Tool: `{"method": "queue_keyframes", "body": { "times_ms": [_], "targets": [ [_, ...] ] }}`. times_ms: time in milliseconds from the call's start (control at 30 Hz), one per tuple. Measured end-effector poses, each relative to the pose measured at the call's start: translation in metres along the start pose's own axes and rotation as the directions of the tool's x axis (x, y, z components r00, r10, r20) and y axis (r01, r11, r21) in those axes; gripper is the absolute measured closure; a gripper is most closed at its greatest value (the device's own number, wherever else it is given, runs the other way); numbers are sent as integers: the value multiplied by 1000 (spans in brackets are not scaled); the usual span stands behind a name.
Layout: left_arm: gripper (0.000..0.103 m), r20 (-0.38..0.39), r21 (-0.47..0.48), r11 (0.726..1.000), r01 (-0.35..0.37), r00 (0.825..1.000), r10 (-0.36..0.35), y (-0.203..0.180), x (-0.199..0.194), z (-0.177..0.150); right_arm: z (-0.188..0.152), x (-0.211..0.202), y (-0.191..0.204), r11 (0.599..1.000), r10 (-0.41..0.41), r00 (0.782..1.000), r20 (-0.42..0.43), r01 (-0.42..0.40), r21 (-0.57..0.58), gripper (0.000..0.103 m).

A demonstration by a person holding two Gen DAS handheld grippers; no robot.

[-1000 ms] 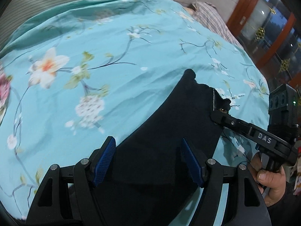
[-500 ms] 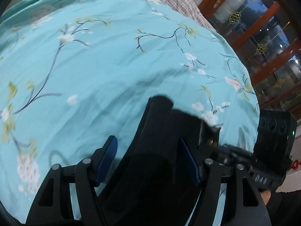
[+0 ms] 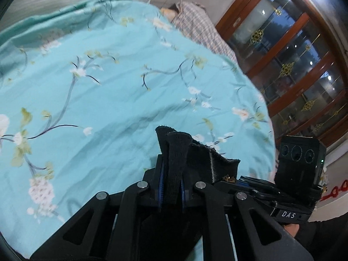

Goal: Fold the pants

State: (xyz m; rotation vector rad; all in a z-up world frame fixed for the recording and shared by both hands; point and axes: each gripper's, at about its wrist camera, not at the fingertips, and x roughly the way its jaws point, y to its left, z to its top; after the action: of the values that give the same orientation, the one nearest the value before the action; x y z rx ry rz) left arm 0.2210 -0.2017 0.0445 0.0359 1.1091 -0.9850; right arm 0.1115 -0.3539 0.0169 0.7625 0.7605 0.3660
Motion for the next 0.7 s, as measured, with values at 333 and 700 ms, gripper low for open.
{"method": "queue_keyframes", "body": {
  "times_ms": [333,700],
  "targets": [
    [93,122,-20,1000,-10,992,13,3,-82,-37,-9,-5,58,968,230,971,-64,-235,-88,91],
    [93,168,-148,987,-58,982,83,37,-129,-108,-46,25,106,938,299,933,-200,-326,-120,91]
  ]
}}
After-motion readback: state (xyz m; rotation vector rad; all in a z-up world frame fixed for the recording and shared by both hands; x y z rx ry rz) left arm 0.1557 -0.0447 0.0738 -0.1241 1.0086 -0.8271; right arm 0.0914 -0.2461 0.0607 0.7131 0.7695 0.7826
